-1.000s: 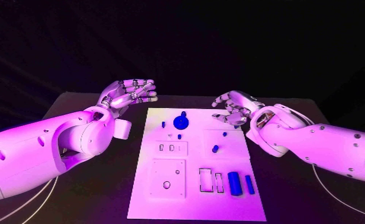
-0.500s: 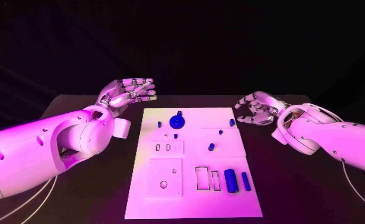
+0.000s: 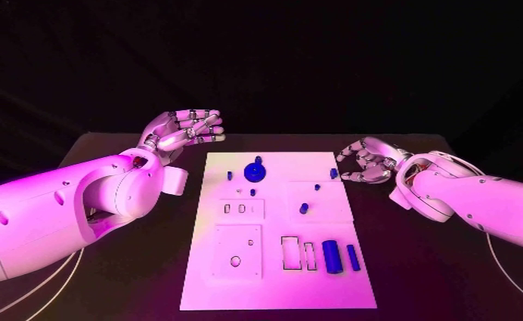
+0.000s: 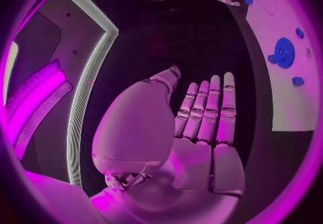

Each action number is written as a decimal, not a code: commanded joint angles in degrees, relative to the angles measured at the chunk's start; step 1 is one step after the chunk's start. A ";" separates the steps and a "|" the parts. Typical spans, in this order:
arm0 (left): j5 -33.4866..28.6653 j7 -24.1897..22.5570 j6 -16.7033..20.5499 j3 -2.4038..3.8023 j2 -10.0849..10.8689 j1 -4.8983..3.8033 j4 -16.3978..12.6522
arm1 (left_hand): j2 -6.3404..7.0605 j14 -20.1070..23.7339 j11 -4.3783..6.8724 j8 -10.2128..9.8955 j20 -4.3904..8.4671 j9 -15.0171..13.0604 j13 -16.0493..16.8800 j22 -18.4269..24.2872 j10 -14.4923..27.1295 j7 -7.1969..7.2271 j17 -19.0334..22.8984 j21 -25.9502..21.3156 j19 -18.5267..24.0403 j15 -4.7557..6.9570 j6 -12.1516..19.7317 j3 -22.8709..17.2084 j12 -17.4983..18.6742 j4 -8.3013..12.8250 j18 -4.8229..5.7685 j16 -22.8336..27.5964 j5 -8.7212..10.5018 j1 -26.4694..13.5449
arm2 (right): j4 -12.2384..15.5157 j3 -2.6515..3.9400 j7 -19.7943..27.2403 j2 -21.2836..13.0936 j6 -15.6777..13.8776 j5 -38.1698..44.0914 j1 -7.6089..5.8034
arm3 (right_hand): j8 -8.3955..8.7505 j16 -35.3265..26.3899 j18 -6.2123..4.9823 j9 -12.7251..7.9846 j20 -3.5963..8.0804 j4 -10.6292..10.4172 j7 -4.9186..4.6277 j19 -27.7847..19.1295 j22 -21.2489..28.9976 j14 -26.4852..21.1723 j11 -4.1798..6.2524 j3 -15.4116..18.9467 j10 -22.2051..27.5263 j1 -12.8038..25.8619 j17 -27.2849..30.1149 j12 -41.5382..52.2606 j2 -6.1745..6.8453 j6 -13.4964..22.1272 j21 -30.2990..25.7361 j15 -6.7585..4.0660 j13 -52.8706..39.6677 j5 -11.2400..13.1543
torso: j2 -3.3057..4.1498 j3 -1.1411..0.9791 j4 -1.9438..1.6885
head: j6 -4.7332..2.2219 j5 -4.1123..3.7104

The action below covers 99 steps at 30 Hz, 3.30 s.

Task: Assemble the parts on the task board

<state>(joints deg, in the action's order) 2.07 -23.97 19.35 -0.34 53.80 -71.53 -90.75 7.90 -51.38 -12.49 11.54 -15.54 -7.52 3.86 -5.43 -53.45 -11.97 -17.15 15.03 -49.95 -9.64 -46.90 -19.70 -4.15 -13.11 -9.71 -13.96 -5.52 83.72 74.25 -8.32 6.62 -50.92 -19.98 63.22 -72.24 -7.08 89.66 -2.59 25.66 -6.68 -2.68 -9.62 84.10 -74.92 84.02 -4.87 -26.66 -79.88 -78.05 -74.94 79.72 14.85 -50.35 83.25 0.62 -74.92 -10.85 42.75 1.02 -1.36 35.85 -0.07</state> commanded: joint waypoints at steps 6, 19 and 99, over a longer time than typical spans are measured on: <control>-0.15 -0.57 -1.10 0.04 -0.10 -0.05 0.01 | -0.15 0.29 0.04 0.13 0.05 -0.01 -0.02 0.04 0.30 -3.70 -0.05 -0.28 0.40 -0.09 0.55 -0.25 -0.39 0.03 -0.68 0.20 0.24 -0.46 | -2.16 -0.10 1.29 1.93 1.71 -0.42 0.84 | 0.22 0.34 0.67 -0.06 -0.18 0.03 -0.13 1.11 -9.09 5.98 -0.06 -0.18 -0.10 -0.11 -15.06 0.19 -0.66 0.16 0.09 0.22 -4.51 -0.79 | 0.01 0.12 -0.12 | 0.64 0.50; -0.13 -0.51 -1.12 0.04 -0.09 -0.05 0.05 | -0.15 0.29 0.04 0.13 0.05 -0.01 -0.02 0.04 0.30 -3.70 -0.05 -0.28 0.40 -0.09 0.55 -0.25 -0.39 0.03 -0.68 0.20 0.24 -0.46 | -3.48 -0.20 1.09 3.48 1.72 -0.55 1.31 | -0.23 0.34 0.75 0.09 -0.19 -0.72 -0.03 1.35 -9.41 5.98 0.02 -0.84 -0.80 0.82 -15.06 0.83 -1.79 -1.26 0.36 0.19 -5.11 -1.54 | -0.08 0.06 0.00 | 1.01 0.55; -0.12 0.47 -1.78 -0.15 -2.56 -0.05 2.63 | -0.16 0.46 0.05 0.33 0.01 -0.05 -0.01 0.11 0.37 -3.67 -0.39 -0.26 0.49 -0.09 0.68 -0.40 -0.58 0.24 -0.70 0.18 0.26 -0.47 | 17.12 -0.66 -27.33 15.54 -12.69 17.06 1.81 | -6.47 0.34 0.92 2.84 1.87 -0.33 2.50 1.95 -10.18 5.98 2.34 -5.62 -2.22 2.69 -15.06 1.54 -7.19 -7.00 0.73 -1.92 -6.14 -1.97 | -1.13 0.58 0.15 | 2.03 1.43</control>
<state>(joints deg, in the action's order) 2.07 -23.51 18.82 -0.50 51.47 -71.53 -88.20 7.90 -51.38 -12.49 11.54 -15.54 -7.52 3.86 -5.41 -53.45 -11.97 -17.49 15.03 -49.95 -9.64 -46.50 -19.86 -4.43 -12.96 -9.70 -13.96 -5.52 83.72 91.38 -8.91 -17.46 -35.89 -32.75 75.55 -70.87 -11.83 89.66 -2.60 27.01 -5.02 -3.08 -7.25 84.11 -74.91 84.03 -2.56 -31.97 -82.28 -75.70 -74.95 81.47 7.83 -56.98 84.18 -1.24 -74.95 -12.43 41.59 1.61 -1.20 37.70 1.22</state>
